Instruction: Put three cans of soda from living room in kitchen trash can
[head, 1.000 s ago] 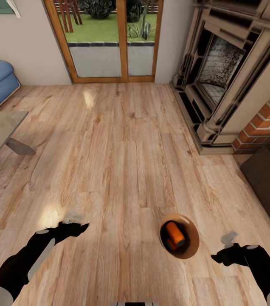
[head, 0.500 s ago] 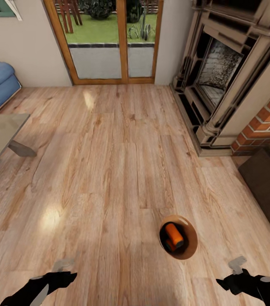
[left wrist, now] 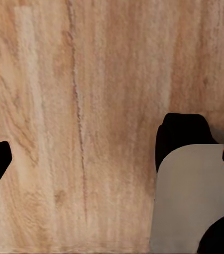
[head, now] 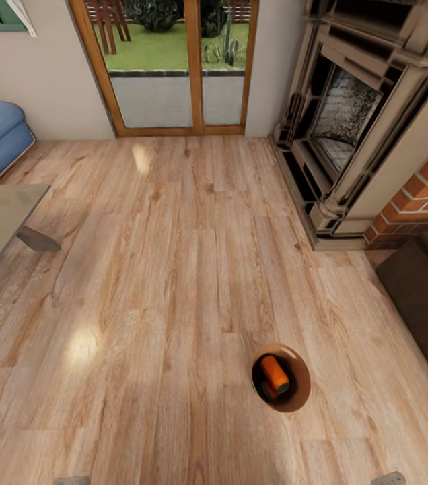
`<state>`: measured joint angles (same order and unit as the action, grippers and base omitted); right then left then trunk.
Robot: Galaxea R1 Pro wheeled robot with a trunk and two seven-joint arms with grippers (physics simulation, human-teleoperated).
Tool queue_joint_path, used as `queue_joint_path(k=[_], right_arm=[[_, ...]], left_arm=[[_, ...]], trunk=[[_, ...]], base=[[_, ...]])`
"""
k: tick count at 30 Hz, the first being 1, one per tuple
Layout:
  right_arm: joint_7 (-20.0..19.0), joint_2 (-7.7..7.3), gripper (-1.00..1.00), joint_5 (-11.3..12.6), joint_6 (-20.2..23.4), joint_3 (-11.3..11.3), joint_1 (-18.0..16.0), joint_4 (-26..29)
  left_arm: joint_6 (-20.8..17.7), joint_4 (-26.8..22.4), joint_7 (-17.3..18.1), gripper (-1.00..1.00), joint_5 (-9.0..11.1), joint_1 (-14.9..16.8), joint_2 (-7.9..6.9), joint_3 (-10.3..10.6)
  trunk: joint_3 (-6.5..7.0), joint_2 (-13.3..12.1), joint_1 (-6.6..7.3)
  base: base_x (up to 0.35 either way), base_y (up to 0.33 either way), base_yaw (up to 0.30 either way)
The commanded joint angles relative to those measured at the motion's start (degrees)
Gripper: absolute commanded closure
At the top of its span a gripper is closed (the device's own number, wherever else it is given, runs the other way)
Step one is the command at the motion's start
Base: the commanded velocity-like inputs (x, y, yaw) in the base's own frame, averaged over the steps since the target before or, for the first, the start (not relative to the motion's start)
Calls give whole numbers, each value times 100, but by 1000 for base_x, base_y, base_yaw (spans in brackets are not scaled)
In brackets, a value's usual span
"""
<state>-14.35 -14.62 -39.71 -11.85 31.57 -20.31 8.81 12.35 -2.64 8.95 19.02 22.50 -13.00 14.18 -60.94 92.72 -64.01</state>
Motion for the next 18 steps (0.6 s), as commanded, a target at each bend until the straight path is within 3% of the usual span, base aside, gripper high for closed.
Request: queue_joint_path(k=[1,5,6,10,18], right_arm=[[50,-3,-100,6,-86,3,41,-51],[192,-7,-100,28,-395,18,241,-173],[337,0,-100,63,-504,76,331,-223],[849,13,-100,192,-763,232,528,-591],[1168,4,-100,365,-1132,334,637,-1045]], left_arm=[[66,14,0,-100,2,-83,2,-3],[455,62,-4,-100,2,-324,2,-3],[754,81,-5,-100,7,-464,1,-5],[1347,105,-7,-100,11,-853,14,-9],[1687,122,-15,-100,33,-1141,42,-33]], trunk=[[19,-42,22],[91,-202,110],[109,-242,132],[181,-403,220],[324,-723,396]], base=[[0,0,0],[0,0,0],[0,0,0],[0,0,0],[0,0,0]])
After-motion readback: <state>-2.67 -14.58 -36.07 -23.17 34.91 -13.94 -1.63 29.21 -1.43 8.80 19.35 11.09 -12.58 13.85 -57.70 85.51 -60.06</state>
